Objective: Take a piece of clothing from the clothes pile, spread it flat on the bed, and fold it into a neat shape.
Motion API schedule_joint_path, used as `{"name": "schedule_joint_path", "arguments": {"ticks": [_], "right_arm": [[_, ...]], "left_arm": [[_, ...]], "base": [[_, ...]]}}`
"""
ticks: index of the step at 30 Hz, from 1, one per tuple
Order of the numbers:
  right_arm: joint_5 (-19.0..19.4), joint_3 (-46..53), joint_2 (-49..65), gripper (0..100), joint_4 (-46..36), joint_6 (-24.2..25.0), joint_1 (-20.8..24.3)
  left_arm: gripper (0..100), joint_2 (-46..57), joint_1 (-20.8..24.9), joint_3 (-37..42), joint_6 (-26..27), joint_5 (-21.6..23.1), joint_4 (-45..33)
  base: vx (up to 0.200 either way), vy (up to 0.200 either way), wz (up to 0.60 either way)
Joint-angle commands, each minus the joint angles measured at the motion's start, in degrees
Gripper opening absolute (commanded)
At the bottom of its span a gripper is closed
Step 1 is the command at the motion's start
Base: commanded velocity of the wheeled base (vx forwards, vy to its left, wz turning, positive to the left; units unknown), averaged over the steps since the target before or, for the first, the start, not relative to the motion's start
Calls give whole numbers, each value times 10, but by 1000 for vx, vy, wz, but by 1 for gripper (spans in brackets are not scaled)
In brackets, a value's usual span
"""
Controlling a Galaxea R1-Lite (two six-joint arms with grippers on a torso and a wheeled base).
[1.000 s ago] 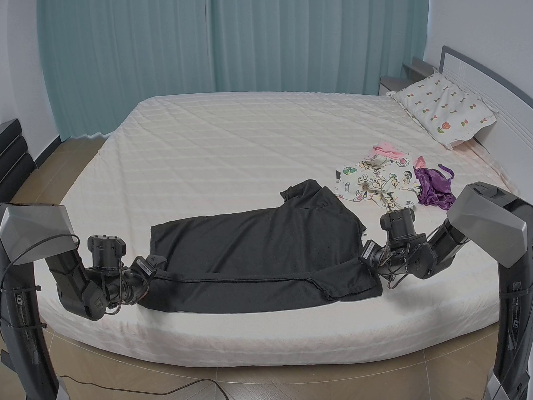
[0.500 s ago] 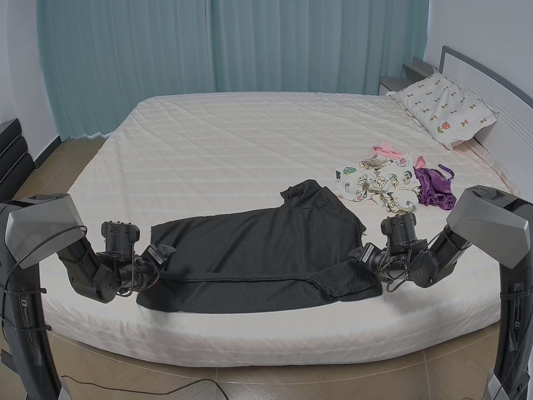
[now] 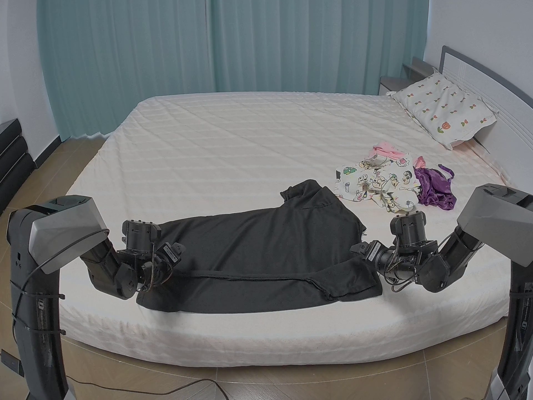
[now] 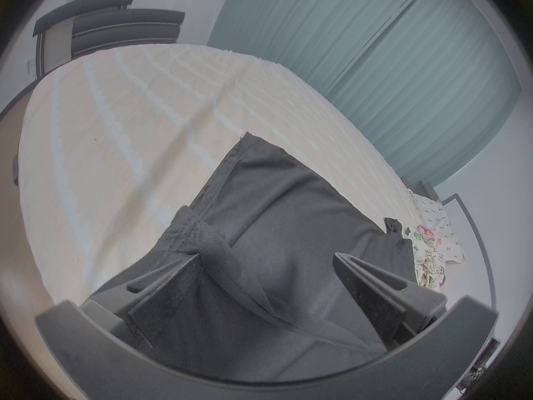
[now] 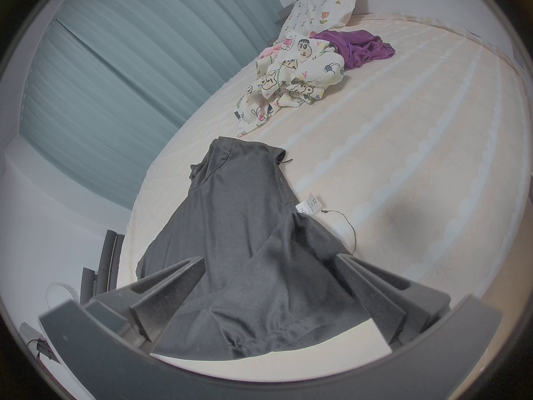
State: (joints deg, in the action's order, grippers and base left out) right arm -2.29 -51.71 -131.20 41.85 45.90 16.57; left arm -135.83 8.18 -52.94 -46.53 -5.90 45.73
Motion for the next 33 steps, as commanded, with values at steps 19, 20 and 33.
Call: {"name": "schedule_joint_path", "arguments": {"ticks": [19, 20, 33], "right_arm": [[6, 80, 11, 100, 100, 14, -11], [6, 83, 12, 100, 101, 14, -11], [31, 103, 25, 100, 101, 11, -5]], "left_arm": [[100, 13, -87, -27, -22, 22, -6], [100, 24, -90, -2, -21, 47, -5], [100, 47, -114, 128, 131, 186, -3]], "base": [[0, 0, 0], [0, 0, 0], [0, 0, 0]]}}
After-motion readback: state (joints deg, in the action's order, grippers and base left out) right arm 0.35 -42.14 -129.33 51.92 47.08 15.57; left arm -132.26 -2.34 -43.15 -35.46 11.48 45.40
